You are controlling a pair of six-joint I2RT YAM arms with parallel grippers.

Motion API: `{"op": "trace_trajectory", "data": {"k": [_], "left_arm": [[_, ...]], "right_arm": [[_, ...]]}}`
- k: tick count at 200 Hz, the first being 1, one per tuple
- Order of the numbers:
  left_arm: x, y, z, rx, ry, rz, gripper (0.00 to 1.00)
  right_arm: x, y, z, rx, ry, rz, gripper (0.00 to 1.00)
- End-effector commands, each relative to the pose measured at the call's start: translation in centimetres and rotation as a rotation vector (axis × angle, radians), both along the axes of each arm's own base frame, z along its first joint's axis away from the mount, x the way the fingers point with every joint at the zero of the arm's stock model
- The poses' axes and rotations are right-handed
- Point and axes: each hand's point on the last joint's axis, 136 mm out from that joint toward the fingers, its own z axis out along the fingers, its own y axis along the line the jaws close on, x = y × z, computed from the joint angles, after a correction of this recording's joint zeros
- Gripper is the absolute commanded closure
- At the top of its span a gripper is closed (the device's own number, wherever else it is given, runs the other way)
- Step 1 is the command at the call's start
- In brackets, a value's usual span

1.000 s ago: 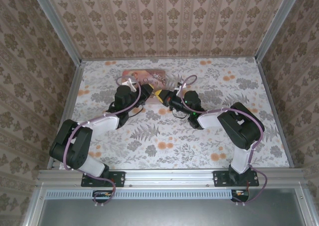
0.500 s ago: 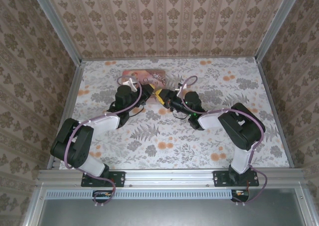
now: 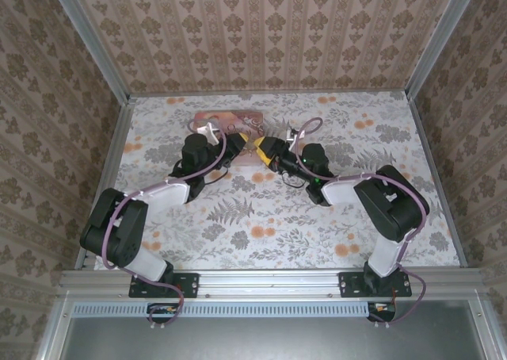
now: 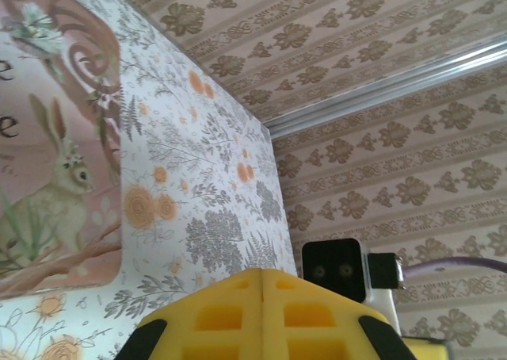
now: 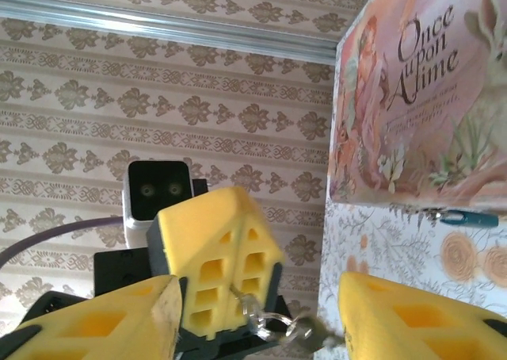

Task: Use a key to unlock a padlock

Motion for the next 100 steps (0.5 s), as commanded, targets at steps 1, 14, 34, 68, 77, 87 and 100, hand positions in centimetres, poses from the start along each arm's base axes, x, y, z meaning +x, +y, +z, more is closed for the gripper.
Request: {"op": "trace_trajectory", "data": {"k": [1,14,34,68,77,87,100], "left_arm": [[-0.6,-0.6,4.0,-0.019,-0.122,-0.080,1.00],[-0.8,-0.7,4.3,-0.017,-0.132,-0.101,1.00],[-1.0,-1.0,4.5,-0.012,-0.141,-0.126,1.00],[-1.2,-1.2,4.6,-0.012,-0.147,-0.141,1.00],[-1.2,-1.2,4.6,-0.012,-0.147,-0.139,1.00],[-1.1,-1.2,4.7,-0.013,-0.148,-0.140,1.00],[-1.1,-1.2,4.6,-0.014,-0.146,-0.139,1.00]], "right_arm": [[-0.6,-0.4,1.9,-0.003,-0.127,0.052,0.47],[-0.5,-0.7,2.0,-0.004,-0.154,0.062,0.49],[-0.4,-0.8,2.1,-0.005,-0.178,0.074,0.53],[-0.7,0.3,3.3,0.014,-0.218,0.116,0.59],[-0.8,0.7,3.5,0.014,-0.223,0.125,0.61],[-0.9,1.0,3.7,0.015,-0.228,0.132,0.62],[-1.0,1.3,3.9,0.022,-0.232,0.139,0.64]]}}
